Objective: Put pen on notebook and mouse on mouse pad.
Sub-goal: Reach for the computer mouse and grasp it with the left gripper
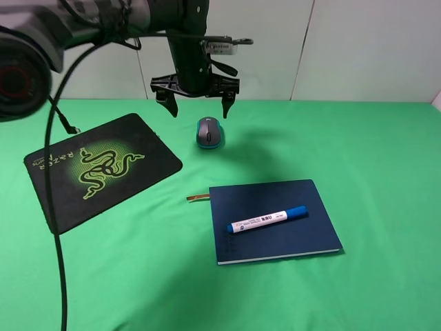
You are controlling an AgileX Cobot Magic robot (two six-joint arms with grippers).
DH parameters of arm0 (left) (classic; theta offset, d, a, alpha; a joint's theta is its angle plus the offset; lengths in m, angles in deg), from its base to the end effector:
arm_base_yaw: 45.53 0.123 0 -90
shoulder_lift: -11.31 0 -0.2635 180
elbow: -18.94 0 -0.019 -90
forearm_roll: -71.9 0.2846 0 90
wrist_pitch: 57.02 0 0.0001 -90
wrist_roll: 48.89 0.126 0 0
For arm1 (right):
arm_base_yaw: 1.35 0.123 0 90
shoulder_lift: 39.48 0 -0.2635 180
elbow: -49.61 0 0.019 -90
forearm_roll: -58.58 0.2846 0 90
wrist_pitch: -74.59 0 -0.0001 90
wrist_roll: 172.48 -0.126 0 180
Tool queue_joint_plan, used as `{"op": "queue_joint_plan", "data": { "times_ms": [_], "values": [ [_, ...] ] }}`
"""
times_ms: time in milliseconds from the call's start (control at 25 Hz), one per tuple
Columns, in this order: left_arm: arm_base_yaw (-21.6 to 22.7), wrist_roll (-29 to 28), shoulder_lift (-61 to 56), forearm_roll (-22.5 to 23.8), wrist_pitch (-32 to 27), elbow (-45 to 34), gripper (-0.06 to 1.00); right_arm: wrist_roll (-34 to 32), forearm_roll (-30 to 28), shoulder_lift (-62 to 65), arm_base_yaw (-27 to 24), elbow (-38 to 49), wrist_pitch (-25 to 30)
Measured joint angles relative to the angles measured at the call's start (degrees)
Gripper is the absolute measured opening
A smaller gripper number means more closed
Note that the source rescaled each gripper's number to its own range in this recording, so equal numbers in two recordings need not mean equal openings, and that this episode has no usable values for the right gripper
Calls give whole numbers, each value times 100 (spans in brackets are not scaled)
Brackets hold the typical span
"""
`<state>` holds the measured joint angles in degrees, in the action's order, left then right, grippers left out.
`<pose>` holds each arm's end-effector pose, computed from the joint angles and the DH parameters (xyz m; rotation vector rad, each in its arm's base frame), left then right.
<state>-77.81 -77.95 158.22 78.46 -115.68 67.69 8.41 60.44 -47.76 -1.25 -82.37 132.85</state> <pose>0.4756 -0.2859 0.1301 0.1308 2.7313 -0.1565 0.0800 0.0036 0.2822 -0.0179 1.9991 0.0297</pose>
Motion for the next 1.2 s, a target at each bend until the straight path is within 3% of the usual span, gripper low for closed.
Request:
{"op": "queue_joint_plan", "data": {
  "times_ms": [280, 800, 920, 1080, 1200],
  "values": [
    [40, -73, 732, -71, -14, 616, 100, 0, 0, 0, 0, 0, 0],
    [40, -188, 1128, -78, 199, 657, 98, 0, 0, 0, 0, 0, 0],
    [40, -176, 1127, -78, 304, 657, 87, 0, 0, 0, 0, 0, 0],
    [40, -78, 1127, -84, 373, 657, 51, 0, 0, 0, 0, 0, 0],
    [40, -72, 1127, -91, 372, 657, 52, 0, 0, 0, 0, 0, 0]
  ]
}}
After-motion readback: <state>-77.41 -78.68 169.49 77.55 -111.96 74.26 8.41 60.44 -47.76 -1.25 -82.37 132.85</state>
